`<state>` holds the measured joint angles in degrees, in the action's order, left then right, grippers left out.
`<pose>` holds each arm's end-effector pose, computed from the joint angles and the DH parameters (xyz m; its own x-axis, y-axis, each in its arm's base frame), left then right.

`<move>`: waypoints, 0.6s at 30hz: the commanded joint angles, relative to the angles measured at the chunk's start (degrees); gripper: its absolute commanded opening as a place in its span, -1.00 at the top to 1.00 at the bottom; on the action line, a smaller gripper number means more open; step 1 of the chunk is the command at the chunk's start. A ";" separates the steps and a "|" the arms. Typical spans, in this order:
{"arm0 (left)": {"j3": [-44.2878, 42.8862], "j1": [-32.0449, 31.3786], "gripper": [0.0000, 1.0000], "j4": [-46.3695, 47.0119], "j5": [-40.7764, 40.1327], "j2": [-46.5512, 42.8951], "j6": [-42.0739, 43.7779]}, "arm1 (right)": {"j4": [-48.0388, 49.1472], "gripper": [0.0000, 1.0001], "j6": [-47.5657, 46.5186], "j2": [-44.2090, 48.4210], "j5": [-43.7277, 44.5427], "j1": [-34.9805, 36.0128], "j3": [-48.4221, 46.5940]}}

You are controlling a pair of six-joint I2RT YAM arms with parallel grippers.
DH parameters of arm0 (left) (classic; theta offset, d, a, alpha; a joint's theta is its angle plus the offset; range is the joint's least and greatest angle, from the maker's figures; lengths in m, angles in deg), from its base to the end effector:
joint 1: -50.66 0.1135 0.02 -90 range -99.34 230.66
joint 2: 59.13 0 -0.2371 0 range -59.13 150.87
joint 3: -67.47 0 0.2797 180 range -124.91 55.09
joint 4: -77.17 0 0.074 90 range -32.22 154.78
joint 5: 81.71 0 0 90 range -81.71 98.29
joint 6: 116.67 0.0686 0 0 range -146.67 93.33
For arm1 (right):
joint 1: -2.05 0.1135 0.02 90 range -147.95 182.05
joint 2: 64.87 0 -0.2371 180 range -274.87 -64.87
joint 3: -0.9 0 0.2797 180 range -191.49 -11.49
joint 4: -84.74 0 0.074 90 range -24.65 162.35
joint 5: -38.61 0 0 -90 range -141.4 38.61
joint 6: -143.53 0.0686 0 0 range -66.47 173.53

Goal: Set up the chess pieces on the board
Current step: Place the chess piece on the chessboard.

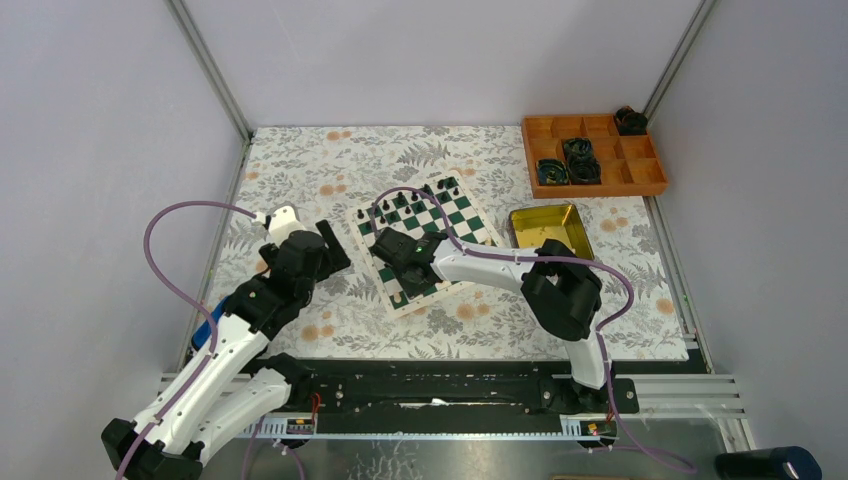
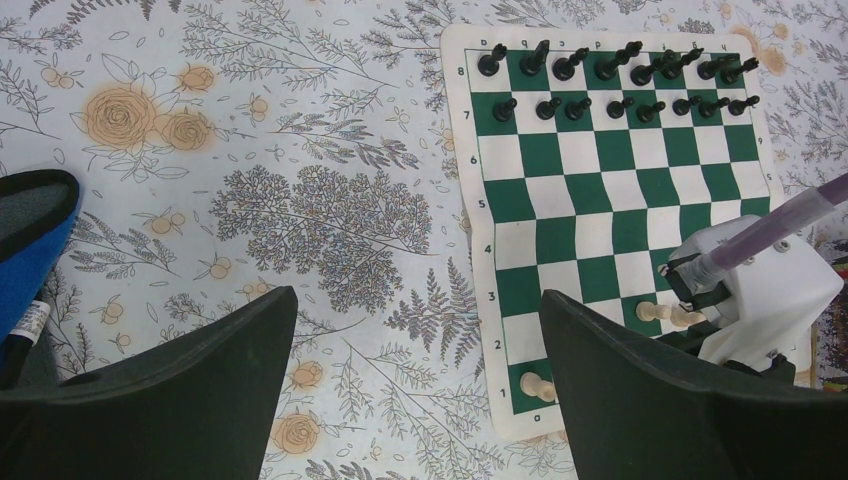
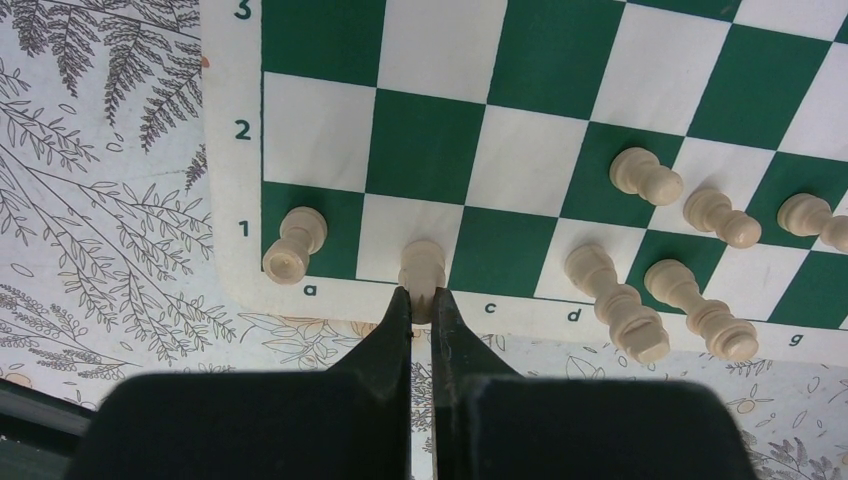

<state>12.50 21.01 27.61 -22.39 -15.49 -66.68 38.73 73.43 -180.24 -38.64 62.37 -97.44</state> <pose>0.2147 -0.0819 0.2498 -0.4615 -0.3735 -0.8047 -0.2867 0.9212 -0.2632 0.2374 0.3860 0.1202 -0.6866 -0.5342 -0.4933 -0.6000 0.7994 -0.0306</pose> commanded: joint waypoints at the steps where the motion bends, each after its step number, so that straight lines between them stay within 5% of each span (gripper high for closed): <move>1: 0.66 -0.49 -0.97 0.37 -0.87 -0.39 -0.16 | 0.85 1.00 -0.12 1.42 -0.56 -0.20 -1.36; 18: 0.75 -0.49 -0.98 0.40 -0.97 0.07 -0.35 | 1.06 1.00 -0.87 2.31 -0.89 -0.32 -2.17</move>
<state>12.69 21.01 27.48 -22.39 -15.38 -66.68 38.86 73.23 -180.24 -38.93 62.37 -97.44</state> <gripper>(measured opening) 0.987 0.036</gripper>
